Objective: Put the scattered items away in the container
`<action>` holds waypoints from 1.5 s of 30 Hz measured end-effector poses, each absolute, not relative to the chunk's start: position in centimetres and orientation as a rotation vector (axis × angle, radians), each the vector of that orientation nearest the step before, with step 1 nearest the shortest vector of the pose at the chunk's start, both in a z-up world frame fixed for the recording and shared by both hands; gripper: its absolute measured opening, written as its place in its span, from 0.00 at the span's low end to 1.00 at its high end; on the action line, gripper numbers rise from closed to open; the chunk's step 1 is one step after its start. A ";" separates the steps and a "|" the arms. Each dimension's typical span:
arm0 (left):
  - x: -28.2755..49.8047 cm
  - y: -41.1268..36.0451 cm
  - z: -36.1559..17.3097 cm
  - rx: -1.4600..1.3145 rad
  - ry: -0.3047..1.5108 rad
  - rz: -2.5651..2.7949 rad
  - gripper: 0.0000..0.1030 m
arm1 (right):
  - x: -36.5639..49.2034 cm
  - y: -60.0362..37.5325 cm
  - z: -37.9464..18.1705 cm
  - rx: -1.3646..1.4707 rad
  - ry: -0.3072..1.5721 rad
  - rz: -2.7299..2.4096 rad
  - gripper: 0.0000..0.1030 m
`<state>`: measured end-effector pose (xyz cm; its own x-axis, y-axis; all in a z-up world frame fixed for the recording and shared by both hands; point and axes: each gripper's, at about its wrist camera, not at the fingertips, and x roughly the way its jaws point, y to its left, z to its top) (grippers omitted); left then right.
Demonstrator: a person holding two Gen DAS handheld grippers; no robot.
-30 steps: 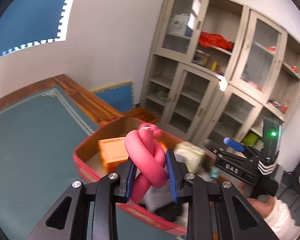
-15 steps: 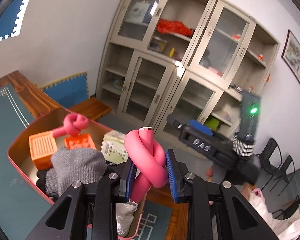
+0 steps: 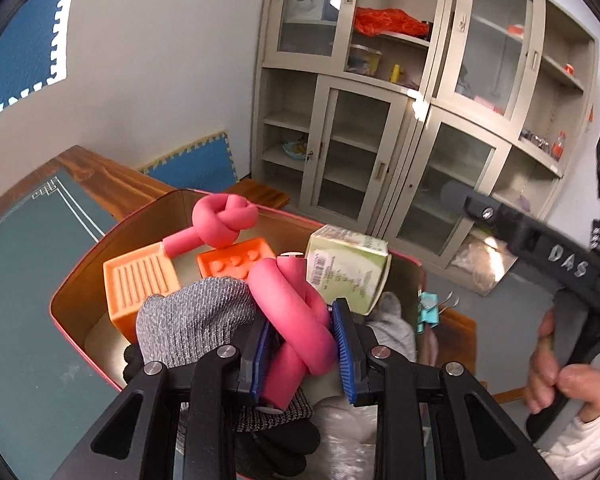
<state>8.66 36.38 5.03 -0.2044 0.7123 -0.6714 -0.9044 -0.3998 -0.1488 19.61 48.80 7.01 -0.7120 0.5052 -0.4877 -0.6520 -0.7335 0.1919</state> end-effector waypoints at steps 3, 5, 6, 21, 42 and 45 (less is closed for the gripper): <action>8.8 36.3 5.0 -0.836 0.325 1.775 0.40 | 19.8 48.8 7.0 -0.543 0.470 2.387 0.75; 9.1 36.1 5.5 -0.839 0.289 1.728 0.60 | 19.9 48.7 7.1 -0.539 0.472 2.388 0.75; 9.2 36.0 5.7 -0.837 0.271 1.718 0.69 | 20.0 48.7 7.2 -0.536 0.475 2.391 0.75; 7.0 31.6 8.3 -0.818 0.220 1.972 0.94 | 19.6 46.7 6.6 -0.739 0.531 2.544 0.81; 9.5 27.6 7.9 -0.854 0.321 2.260 0.99 | 21.0 39.9 6.8 -0.918 0.326 2.685 0.83; 9.9 27.3 8.1 -0.850 0.318 2.282 0.99 | 21.6 39.9 6.9 -0.903 0.343 2.666 0.83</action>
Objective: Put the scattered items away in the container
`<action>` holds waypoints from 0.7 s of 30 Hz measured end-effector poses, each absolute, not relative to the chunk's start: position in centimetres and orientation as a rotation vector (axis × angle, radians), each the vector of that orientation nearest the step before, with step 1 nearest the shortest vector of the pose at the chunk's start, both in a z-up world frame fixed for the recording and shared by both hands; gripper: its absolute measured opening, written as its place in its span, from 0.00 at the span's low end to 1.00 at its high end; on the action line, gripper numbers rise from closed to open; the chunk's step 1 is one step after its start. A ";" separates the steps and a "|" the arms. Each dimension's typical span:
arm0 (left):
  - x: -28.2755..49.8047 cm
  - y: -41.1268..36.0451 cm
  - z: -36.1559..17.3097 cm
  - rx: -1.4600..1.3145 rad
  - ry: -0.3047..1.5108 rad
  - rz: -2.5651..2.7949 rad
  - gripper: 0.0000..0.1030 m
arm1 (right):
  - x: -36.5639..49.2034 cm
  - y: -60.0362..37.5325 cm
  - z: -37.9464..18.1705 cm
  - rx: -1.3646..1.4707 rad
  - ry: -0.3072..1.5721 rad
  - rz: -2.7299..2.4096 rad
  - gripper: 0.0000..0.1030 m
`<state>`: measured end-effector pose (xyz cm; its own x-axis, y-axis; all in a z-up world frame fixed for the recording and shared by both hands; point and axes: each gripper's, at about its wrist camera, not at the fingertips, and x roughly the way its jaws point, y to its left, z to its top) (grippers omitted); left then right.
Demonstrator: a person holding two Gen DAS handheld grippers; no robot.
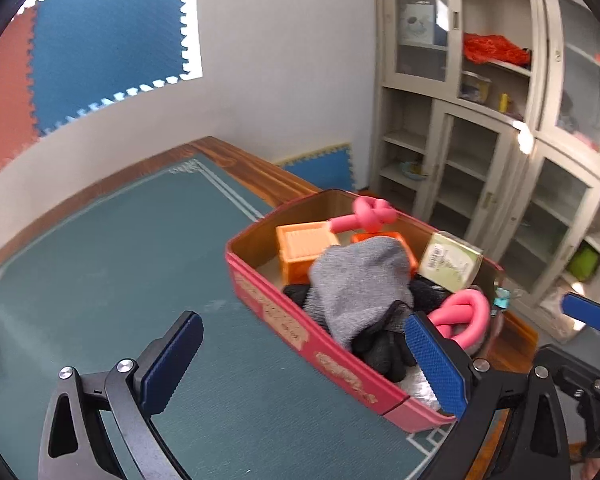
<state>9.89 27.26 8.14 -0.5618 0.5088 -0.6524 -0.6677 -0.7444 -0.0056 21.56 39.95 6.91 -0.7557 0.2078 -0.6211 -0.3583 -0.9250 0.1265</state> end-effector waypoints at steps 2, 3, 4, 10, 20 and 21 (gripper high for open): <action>10.1 27.0 8.3 -0.847 0.316 2.298 0.99 | 22.0 39.9 7.0 -0.891 0.352 2.660 0.83; 10.3 26.9 8.4 -0.846 0.315 2.305 0.99 | 22.2 39.8 7.0 -0.886 0.354 2.659 0.83; 10.4 26.8 8.4 -0.844 0.314 2.313 0.99 | 22.4 39.7 7.1 -0.882 0.354 2.659 0.83; 11.9 27.0 8.9 -0.797 0.417 2.400 0.99 | 23.2 38.9 7.4 -0.863 0.336 2.664 0.83; 13.2 26.3 9.6 -0.807 0.341 2.327 0.99 | 24.1 37.9 7.9 -0.837 0.298 2.674 0.84; 13.2 26.3 9.6 -0.812 0.341 2.329 0.99 | 24.2 37.9 8.0 -0.834 0.300 2.675 0.84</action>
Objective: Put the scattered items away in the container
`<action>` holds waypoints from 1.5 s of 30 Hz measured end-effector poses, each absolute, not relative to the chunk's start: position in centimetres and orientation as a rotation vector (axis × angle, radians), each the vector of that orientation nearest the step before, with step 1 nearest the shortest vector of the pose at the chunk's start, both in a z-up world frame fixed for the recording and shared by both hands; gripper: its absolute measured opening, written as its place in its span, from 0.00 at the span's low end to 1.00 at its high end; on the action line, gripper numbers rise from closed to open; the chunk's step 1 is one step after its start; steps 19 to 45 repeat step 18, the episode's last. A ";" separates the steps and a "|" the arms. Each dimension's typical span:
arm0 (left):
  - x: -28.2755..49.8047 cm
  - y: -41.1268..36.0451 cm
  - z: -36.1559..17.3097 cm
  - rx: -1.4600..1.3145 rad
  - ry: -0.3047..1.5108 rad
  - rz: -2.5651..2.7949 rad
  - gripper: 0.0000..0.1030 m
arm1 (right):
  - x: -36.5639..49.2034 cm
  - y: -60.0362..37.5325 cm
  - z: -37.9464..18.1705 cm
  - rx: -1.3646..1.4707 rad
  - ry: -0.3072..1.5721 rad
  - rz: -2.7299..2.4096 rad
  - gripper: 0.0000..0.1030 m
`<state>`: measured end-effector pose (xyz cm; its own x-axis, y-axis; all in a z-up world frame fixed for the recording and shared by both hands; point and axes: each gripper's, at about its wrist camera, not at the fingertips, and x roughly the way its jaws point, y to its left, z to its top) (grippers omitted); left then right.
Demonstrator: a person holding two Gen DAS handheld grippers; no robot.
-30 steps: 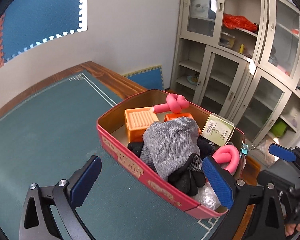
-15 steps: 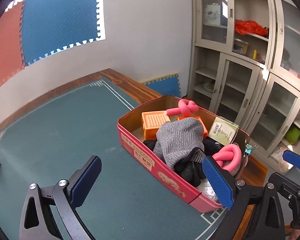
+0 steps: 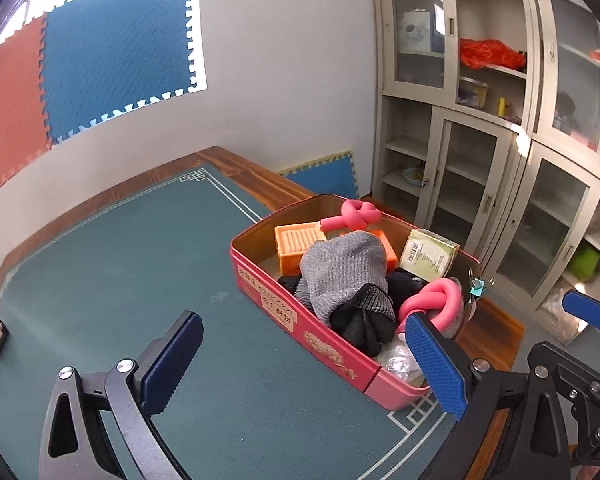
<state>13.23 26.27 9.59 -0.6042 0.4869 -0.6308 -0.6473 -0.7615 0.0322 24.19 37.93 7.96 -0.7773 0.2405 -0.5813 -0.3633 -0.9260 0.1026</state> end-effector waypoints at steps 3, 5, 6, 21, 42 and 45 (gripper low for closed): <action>13.5 26.4 9.5 -0.816 0.341 2.313 0.99 | 24.2 37.8 7.9 -0.831 0.303 2.680 0.84; 13.7 26.5 9.4 -0.819 0.343 2.302 0.99 | 24.1 37.7 7.9 -0.832 0.304 2.684 0.84; 13.8 26.6 9.4 -0.820 0.346 2.297 0.99 | 24.0 37.6 7.9 -0.833 0.305 2.686 0.84; 14.2 27.3 8.4 -0.876 0.350 2.252 0.99 | 24.1 37.7 7.4 -0.840 0.345 2.678 0.84; 14.2 27.3 8.4 -0.876 0.350 2.252 0.99 | 24.1 37.7 7.4 -0.840 0.345 2.678 0.84; 14.2 27.3 8.4 -0.876 0.350 2.252 0.99 | 24.1 37.7 7.4 -0.840 0.345 2.678 0.84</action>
